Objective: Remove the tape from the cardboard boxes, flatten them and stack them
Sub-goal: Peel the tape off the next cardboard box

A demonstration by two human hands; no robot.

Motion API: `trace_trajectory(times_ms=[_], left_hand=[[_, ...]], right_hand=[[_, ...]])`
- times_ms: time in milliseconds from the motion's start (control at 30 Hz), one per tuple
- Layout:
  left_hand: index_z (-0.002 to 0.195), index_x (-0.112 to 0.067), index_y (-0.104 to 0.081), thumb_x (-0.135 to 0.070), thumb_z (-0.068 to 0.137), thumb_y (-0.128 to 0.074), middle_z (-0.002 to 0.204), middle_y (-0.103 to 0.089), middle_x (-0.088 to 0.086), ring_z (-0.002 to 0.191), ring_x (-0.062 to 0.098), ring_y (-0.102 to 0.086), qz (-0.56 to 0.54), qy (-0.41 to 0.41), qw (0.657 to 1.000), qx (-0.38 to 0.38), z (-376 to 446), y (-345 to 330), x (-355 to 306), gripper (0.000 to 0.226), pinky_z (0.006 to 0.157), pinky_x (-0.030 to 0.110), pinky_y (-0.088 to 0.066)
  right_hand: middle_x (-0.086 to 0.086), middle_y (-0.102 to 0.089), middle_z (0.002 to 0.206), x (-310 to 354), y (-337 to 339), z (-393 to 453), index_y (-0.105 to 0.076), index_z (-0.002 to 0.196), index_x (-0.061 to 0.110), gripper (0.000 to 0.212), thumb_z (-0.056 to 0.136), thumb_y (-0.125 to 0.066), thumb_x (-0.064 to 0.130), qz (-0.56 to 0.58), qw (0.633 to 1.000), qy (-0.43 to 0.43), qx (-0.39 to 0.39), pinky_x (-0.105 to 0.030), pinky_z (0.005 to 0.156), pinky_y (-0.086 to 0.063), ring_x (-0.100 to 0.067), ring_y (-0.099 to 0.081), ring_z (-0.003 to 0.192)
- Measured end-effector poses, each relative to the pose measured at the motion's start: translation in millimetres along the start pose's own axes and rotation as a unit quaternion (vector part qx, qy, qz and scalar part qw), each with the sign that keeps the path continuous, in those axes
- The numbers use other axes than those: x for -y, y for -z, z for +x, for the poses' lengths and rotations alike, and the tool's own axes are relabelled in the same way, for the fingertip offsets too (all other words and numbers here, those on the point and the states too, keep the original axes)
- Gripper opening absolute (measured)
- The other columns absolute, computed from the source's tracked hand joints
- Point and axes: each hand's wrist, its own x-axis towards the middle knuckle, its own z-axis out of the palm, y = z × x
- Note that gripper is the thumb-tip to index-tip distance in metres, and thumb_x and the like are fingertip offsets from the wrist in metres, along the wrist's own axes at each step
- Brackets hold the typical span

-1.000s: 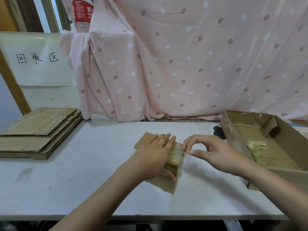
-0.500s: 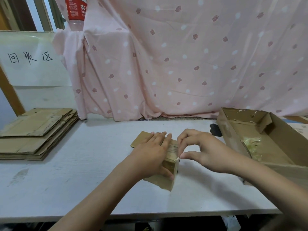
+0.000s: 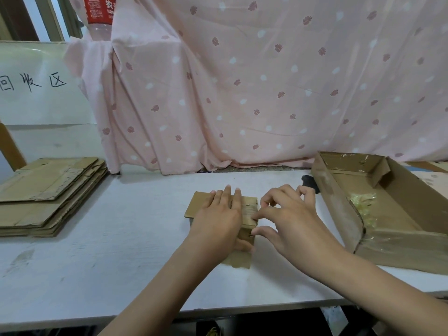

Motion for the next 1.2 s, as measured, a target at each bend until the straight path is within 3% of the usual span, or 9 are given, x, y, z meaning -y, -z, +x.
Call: trace_trajectory(times_ms=[167,333,533,667,733,867,1000,1100,1200], left_hand=[[0.156,-0.005,0.007,-0.076,0.076,-0.058,0.164,0.002,0.019,0.153,0.027,0.001,-0.008,0.012,1.0,0.012,1.7,2.4,-0.9,0.125,0.124,0.04,-0.001],[0.156,-0.006,0.007,-0.077,0.074,-0.06,0.164,0.002,0.018,0.153,0.028,0.0,-0.011,0.02,1.0,0.012,0.6,4.1,-2.6,0.127,0.124,0.04,0.0],[0.157,-0.008,0.002,-0.079,0.07,-0.063,0.165,-0.004,0.016,0.153,0.025,-0.003,-0.025,0.001,1.0,0.002,2.0,2.9,0.6,0.13,0.124,0.039,-0.002],[0.159,-0.019,-0.009,-0.076,0.063,-0.072,0.166,-0.011,0.005,0.152,0.017,-0.011,-0.069,-0.015,0.997,-0.025,1.0,3.5,7.5,0.128,0.122,0.032,-0.002],[0.159,-0.022,-0.01,-0.076,0.062,-0.073,0.166,-0.012,0.002,0.151,0.015,-0.012,-0.072,-0.018,0.997,-0.034,0.1,4.0,8.3,0.128,0.121,0.029,-0.001],[0.159,-0.025,-0.012,-0.081,0.057,-0.072,0.165,-0.018,-0.001,0.15,0.013,-0.016,-0.071,-0.025,0.996,-0.048,1.9,4.2,9.3,0.131,0.12,0.026,0.0],[0.159,-0.025,-0.008,-0.077,0.061,-0.072,0.165,-0.014,0.0,0.152,0.013,-0.01,-0.091,-0.014,0.995,-0.035,2.3,6.8,10.2,0.129,0.121,0.028,0.001],[0.159,-0.022,-0.007,-0.075,0.061,-0.074,0.166,-0.009,0.003,0.153,0.016,-0.006,-0.104,-0.012,0.994,-0.02,4.0,6.2,10.1,0.13,0.124,0.032,0.0],[0.159,-0.018,-0.003,-0.071,0.063,-0.076,0.167,-0.002,0.005,0.153,0.017,-0.002,-0.105,-0.02,0.994,0.003,5.7,7.3,11.6,0.132,0.124,0.032,0.001]], right_hand=[[0.017,-0.05,0.096,10.0,6.6,5.8,-0.063,0.082,0.035,0.018,0.084,-0.079,0.027,0.142,0.983,-0.108,0.03,-0.019,0.089,-0.016,-0.003,-0.039,0.099],[0.017,-0.05,0.1,14.2,2.8,5.9,-0.061,0.079,0.035,0.022,0.086,-0.076,0.02,0.214,0.959,-0.177,0.059,-0.026,0.095,-0.029,-0.01,-0.043,0.106],[0.016,-0.049,0.102,8.2,6.2,6.5,-0.058,0.083,0.031,0.021,0.09,-0.071,0.015,0.27,0.948,-0.125,0.117,-0.027,0.096,-0.035,-0.006,-0.046,0.106],[0.017,-0.046,0.104,5.9,6.3,6.0,-0.052,0.09,0.028,0.019,0.094,-0.066,0.014,0.252,0.955,-0.075,0.141,-0.018,0.09,-0.029,-0.004,-0.042,0.106],[0.015,-0.044,0.102,4.5,5.4,5.9,-0.051,0.09,0.025,0.021,0.093,-0.065,0.01,0.219,0.968,-0.024,0.12,-0.012,0.091,-0.026,0.0,-0.041,0.102],[0.013,-0.041,0.097,2.2,1.5,6.2,-0.05,0.087,0.02,0.027,0.085,-0.065,-0.003,0.125,0.986,0.086,0.066,-0.019,0.093,-0.029,-0.005,-0.041,0.094],[0.022,-0.039,0.109,-0.1,-8.9,-0.7,-0.048,0.102,0.034,0.031,0.092,-0.068,0.013,0.176,0.984,0.01,0.014,-0.015,0.094,-0.032,-0.007,-0.041,0.101],[0.021,-0.042,0.115,-1.4,-16.9,-5.2,-0.052,0.126,0.034,0.045,0.089,-0.073,0.019,0.158,0.987,-0.001,-0.035,-0.017,0.096,-0.03,0.005,-0.038,0.102],[0.012,-0.054,0.108,-1.9,-20.4,-5.3,-0.071,0.108,0.027,0.03,0.083,-0.078,0.012,0.143,0.987,0.022,-0.076,-0.025,0.086,-0.033,-0.001,-0.039,0.095]])
